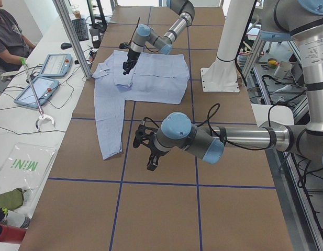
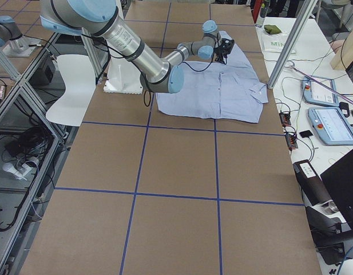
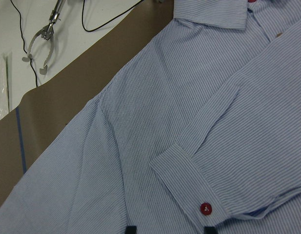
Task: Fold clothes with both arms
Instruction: 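Carry the sleeve across the shirt front and lay it down, then withdraw the right gripper while the left gripper grasps the other cuff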
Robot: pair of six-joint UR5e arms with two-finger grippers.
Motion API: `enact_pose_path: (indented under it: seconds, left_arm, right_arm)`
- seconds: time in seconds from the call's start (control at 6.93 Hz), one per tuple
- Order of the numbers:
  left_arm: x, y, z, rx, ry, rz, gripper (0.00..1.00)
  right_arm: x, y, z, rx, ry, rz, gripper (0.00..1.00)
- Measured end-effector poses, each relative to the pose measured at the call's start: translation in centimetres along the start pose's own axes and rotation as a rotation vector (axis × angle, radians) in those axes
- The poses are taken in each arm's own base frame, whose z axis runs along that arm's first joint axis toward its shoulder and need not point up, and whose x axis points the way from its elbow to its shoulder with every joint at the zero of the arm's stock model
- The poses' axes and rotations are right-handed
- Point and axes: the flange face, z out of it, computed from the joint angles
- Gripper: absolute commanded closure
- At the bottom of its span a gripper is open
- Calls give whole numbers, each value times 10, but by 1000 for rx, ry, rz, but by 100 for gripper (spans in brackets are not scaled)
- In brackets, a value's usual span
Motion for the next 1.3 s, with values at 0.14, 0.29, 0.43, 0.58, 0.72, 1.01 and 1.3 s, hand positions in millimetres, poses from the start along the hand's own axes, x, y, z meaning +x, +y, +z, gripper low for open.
enact_pose_path:
  seconds: [0.14,0.29,0.43,0.58,0.72,1.01,1.3]
  left_arm:
    - [5,-1,2,-2,19,7,1]
    - [7,-5,11,-13,26,6,1]
    - [1,-16,31,-38,24,-43,1]
    - [-3,-40,56,-59,15,-94,1]
    - [-1,-67,84,-78,-6,-103,1]
    - [4,-112,143,-109,-27,-68,3]
    - [12,-137,204,-127,-1,-76,10]
  right_arm:
    - [-7,7,-3,0,-9,11,0]
    - [-7,3,-9,-5,-17,20,0]
    - [8,-11,-18,-20,-18,26,0]
    - [39,-34,-30,-38,-20,34,1]
    - [78,-61,-45,-57,-19,38,1]
    - [163,-120,-85,-106,0,40,0]
    - [240,-160,-116,-107,28,16,0]
